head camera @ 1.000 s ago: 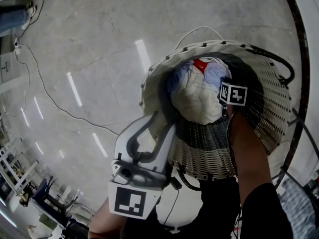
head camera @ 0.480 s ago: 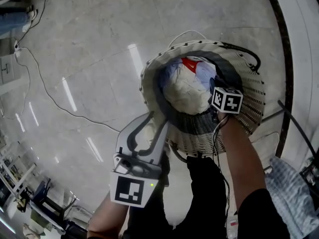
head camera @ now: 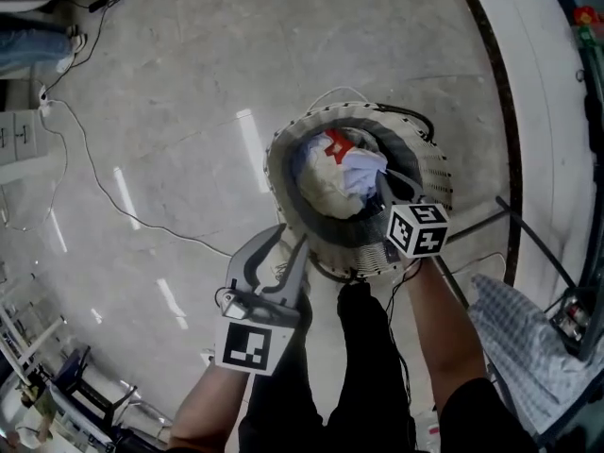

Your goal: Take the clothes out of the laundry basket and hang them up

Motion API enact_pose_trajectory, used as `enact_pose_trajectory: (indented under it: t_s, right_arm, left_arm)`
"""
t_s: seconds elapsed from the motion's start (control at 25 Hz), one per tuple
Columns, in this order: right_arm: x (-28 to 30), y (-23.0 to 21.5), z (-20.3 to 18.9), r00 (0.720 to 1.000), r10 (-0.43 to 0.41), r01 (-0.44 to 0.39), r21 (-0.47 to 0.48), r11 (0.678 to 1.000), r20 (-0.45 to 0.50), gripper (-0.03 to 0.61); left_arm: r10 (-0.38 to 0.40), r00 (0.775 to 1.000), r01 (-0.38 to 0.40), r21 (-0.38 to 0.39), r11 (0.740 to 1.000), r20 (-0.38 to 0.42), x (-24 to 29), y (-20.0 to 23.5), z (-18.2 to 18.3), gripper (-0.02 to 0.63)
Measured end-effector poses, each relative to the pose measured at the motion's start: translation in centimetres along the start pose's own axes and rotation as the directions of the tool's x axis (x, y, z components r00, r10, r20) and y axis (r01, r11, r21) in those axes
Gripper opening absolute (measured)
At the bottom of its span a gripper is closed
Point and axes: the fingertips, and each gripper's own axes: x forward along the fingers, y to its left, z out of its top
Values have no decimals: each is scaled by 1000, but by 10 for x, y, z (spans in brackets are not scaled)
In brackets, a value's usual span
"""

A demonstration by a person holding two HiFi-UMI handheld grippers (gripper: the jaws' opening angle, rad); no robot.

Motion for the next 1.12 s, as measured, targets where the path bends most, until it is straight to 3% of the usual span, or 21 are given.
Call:
enact_pose_trajectory:
  t_s: [0.32,0.52,1.12]
  right_arm:
    - [-118,54,77,991,98,-88,-108,990,94,12]
    - [-190,89,128,974,154,-127,-166,978,163,12]
    - [-398,194,289,869,305,-211,-265,941,389,12]
  left_arm:
    - [-11,1000,11,-24,1000,12,-37,-28,52,106]
    - [-21,998,18,40,999,61,-51,-44,87,109]
    - [-70,998,69,125,990,8,-83,-83,135,201]
